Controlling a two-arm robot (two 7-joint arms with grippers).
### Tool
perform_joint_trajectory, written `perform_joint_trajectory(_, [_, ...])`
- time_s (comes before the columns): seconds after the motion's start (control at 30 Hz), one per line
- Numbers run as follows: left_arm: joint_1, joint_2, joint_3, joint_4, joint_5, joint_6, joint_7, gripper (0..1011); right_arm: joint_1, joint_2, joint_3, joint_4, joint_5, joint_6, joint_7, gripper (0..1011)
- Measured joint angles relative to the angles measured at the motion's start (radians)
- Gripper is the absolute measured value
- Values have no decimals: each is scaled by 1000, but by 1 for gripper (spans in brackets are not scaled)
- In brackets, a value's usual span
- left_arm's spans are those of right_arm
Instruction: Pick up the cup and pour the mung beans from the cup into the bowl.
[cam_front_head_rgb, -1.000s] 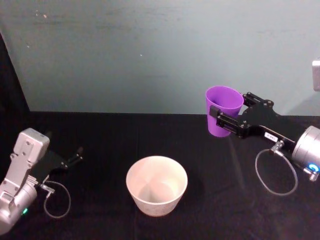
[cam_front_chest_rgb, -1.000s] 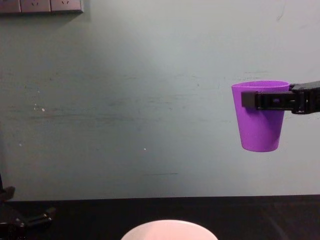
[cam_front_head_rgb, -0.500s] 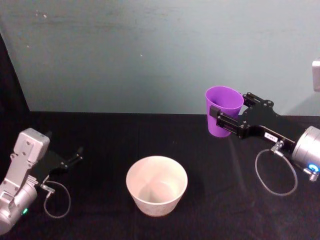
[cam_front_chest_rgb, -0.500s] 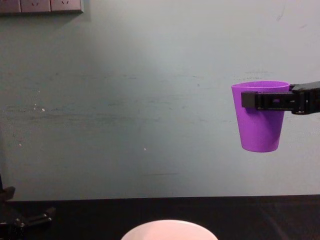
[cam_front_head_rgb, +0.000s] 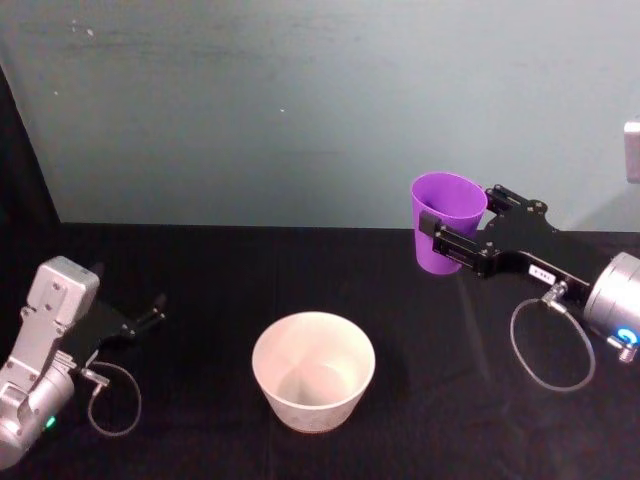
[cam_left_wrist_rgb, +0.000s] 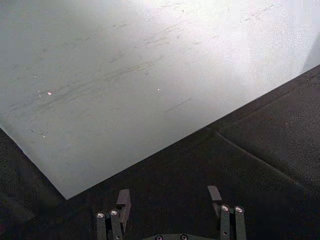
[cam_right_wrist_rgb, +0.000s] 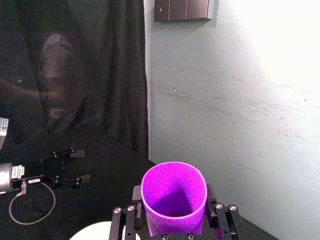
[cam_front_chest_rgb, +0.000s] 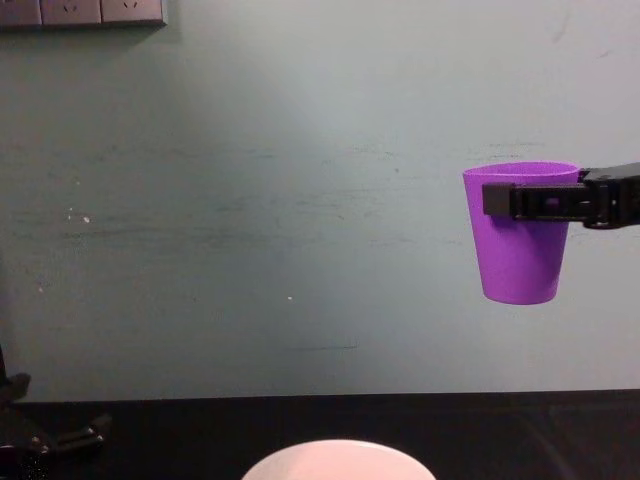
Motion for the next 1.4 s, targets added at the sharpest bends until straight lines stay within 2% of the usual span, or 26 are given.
perform_joint_trajectory(1.4, [0,0,0,0,0,0,0,1004,0,0,0,0,0,0,0,723])
